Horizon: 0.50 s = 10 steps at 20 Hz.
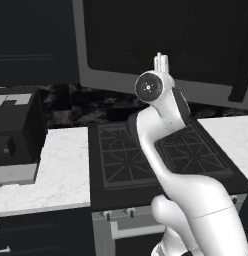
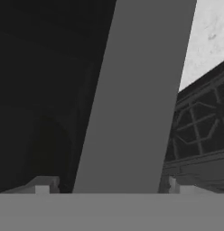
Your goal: Pick the sweet potato from the sink and place it in the bowl. Then pick the bowl and place it in the microwave. Then close the microwave door and press the start button.
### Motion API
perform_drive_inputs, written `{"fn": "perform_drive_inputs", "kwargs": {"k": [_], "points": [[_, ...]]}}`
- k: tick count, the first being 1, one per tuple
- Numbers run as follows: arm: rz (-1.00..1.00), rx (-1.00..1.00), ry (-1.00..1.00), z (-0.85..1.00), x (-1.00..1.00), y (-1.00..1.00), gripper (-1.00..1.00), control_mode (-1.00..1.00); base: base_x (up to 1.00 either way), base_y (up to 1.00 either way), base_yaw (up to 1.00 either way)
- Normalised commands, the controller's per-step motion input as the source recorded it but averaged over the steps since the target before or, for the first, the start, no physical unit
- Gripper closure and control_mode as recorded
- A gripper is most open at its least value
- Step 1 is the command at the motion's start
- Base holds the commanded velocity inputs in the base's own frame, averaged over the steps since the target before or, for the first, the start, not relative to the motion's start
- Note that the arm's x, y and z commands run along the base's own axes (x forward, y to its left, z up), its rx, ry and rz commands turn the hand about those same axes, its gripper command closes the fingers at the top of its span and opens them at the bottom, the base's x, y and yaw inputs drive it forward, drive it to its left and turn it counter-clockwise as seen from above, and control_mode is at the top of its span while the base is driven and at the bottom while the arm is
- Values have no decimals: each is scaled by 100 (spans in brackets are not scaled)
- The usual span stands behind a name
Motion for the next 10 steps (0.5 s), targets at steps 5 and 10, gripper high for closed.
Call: {"fn": "perform_drive_inputs", "kwargs": {"k": [5, 10], "points": [[37, 17, 1, 1, 78, -2, -100, -100, 0, 0, 0], [33, 15, 2, 1, 67, 0, -100, -100, 0, 0, 0]]}}
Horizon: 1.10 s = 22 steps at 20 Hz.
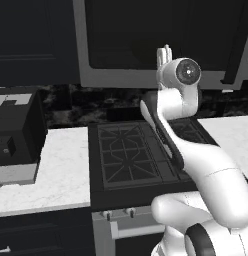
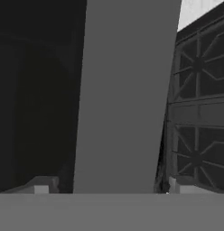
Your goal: Pick the sweet potato from the sink and place it in the bowl. Then pick the bowl and place it in the microwave. Then close the microwave door and press the start button.
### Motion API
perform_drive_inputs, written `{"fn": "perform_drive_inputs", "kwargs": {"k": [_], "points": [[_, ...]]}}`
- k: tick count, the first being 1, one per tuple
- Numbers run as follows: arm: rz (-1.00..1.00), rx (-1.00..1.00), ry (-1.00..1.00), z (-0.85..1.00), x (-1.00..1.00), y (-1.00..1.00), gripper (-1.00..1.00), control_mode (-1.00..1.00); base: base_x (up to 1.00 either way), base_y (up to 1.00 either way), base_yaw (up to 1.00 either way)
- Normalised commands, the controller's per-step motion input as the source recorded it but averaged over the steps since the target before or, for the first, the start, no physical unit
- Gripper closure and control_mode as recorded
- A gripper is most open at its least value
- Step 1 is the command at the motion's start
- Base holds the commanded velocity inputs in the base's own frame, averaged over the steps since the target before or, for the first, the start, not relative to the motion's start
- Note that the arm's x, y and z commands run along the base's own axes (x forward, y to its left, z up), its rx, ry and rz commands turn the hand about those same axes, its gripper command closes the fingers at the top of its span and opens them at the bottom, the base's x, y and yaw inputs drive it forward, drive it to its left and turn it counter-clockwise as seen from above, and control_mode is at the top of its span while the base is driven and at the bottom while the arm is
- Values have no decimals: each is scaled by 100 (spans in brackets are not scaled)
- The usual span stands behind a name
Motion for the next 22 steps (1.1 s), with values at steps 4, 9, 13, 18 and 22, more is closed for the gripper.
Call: {"fn": "perform_drive_inputs", "kwargs": {"k": [4, 9, 13, 18, 22], "points": [[28, 14, 2, 0, 61, 0, -100, -100, 0, 0, 0], [25, 13, 2, 0, 44, 0, -100, -100, 0, 0, 0], [22, 10, 2, 0, 21, 0, -100, -100, 0, 0, 0], [19, 9, -1, 2, -20, -31, -100, -100, 0, 0, 0], [9, 15, -6, 21, -93, -96, -100, -100, 0, 0, 0]]}}
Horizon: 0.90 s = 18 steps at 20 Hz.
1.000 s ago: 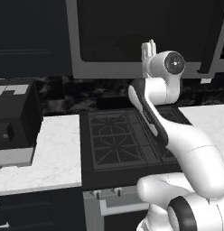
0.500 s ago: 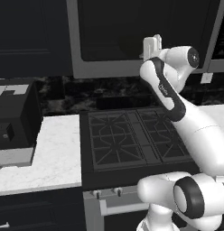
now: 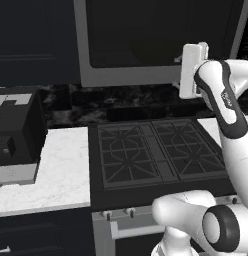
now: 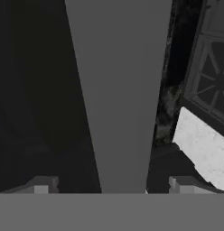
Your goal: Pick the sweet potato from the sink and place it in the bowl. Then pick the bowl and place it in the microwave. Then close the microwave door and press the start button.
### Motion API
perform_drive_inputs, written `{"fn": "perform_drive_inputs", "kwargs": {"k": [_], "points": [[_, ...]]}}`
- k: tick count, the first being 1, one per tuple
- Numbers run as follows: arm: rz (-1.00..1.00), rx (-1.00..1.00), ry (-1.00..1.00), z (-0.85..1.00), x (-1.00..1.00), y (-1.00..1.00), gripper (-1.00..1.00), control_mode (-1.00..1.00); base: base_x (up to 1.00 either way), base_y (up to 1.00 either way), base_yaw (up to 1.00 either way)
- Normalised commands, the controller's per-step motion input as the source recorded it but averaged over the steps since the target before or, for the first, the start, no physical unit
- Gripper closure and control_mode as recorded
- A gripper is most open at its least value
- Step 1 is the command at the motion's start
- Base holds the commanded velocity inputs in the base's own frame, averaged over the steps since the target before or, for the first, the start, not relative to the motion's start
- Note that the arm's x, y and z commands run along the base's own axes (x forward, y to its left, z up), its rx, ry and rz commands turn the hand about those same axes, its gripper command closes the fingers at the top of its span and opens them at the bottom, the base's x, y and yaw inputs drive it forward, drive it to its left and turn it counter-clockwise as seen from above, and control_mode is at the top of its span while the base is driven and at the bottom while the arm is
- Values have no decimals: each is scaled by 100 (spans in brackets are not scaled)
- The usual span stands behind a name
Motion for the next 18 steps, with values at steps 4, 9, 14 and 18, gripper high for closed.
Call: {"fn": "perform_drive_inputs", "kwargs": {"k": [4, 9, 14, 18], "points": [[0, 12, -1, 23, -71, -100, -100, -100, 0, 0, 0], [-2, 2, 0, 19, -24, -100, -100, -100, 0, 0, 0], [-7, 0, 0, 21, -2, -100, -100, -100, 0, 0, 0], [-6, 0, 0, 2, 0, -100, -100, -100, 0, 0, 0]]}}
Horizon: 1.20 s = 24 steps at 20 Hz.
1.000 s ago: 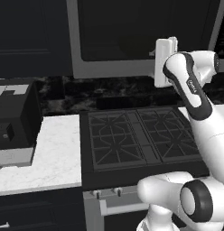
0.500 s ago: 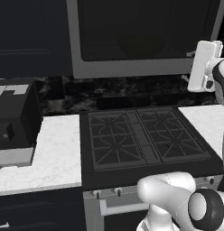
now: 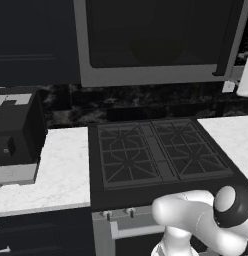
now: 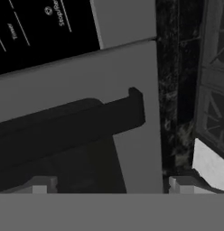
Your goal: Pick the sweet potato from the sink and place it in the bowl. Then pick the bowl and place it in the microwave. Then close the microwave door and press the start button.
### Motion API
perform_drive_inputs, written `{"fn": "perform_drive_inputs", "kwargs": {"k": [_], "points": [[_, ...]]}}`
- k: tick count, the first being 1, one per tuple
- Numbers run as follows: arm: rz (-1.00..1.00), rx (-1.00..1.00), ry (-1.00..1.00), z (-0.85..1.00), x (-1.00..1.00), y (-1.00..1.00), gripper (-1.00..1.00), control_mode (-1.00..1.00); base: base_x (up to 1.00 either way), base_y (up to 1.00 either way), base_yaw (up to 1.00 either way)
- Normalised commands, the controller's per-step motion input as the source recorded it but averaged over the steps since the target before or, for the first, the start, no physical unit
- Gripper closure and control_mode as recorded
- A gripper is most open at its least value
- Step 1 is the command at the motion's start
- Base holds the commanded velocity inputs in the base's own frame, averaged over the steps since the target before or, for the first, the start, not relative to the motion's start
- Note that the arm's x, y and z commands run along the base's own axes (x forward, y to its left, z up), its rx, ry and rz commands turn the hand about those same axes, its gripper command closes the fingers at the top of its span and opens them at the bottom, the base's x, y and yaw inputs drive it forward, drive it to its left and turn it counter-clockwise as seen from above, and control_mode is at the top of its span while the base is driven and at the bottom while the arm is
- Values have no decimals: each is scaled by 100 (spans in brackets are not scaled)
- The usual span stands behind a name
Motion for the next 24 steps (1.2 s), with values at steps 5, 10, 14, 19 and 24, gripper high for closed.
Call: {"fn": "perform_drive_inputs", "kwargs": {"k": [5, 10, 14, 19, 24], "points": [[-8, 2, 0, -1, 0, -100, -100, -100, 0, 0, 0], [-9, 0, 0, -4, 2, -84, -100, -100, 0, 0, 0], [-3, 0, 1, -23, 18, -22, -100, -100, 0, 0, 0], [0, 0, 3, -31, 2, 14, -100, -100, 0, 0, 0], [0, 0, 0, -1, 2, 18, -100, -100, 0, 0, 0]]}}
